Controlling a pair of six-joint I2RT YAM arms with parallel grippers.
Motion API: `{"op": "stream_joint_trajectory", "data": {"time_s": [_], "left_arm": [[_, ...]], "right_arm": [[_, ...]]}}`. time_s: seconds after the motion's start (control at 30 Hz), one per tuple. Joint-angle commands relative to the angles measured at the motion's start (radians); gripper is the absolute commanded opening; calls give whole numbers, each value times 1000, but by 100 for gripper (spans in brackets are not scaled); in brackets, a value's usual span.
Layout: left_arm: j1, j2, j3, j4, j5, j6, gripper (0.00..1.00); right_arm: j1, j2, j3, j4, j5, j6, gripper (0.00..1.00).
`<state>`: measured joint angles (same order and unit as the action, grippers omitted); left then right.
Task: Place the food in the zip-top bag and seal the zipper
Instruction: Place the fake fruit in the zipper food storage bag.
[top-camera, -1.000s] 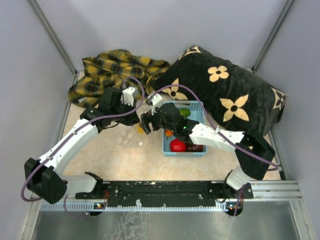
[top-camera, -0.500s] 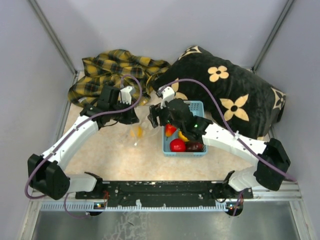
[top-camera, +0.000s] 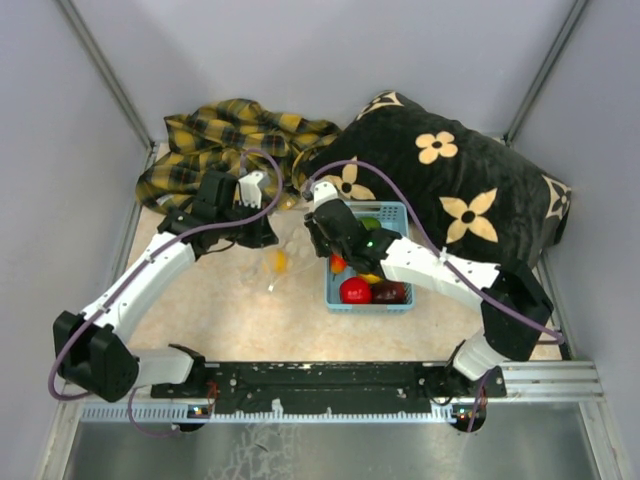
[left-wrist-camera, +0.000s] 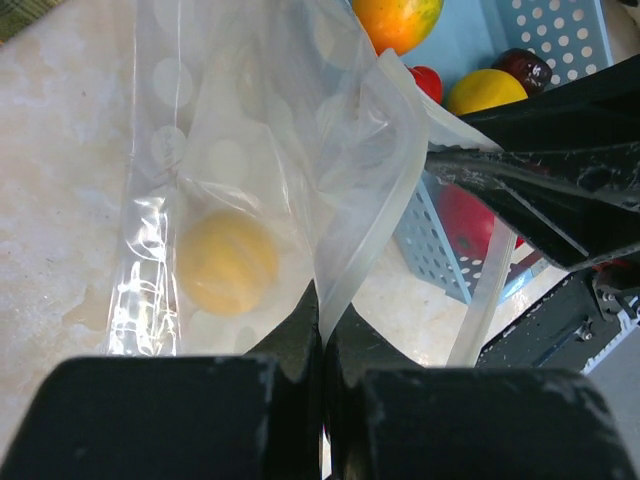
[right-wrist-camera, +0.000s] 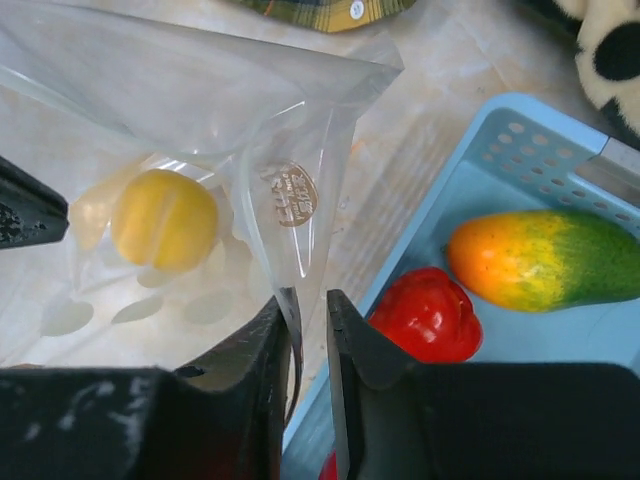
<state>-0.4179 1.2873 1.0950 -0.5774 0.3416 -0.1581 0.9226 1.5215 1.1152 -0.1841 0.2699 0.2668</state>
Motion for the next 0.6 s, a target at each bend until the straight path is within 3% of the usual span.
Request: {"op": "stream_joint_trajectory", "data": {"time_s": [0.0, 0.07, 0.47, 0.57], "left_arm": [[5, -52, -8, 20, -13, 14, 0], [7, -73, -14, 17, -62, 20, 0], [49, -97, 4, -10, -189, 34, 0], [48, -93, 53, -42, -259, 31, 0]], "right_arm": [[10, -17, 139, -23, 61, -34, 10], [10, -40, 172, -43, 85, -44, 0], [1, -129, 193, -73, 154, -56, 0], [-29, -137, 171, -57, 94, -55, 0]]}}
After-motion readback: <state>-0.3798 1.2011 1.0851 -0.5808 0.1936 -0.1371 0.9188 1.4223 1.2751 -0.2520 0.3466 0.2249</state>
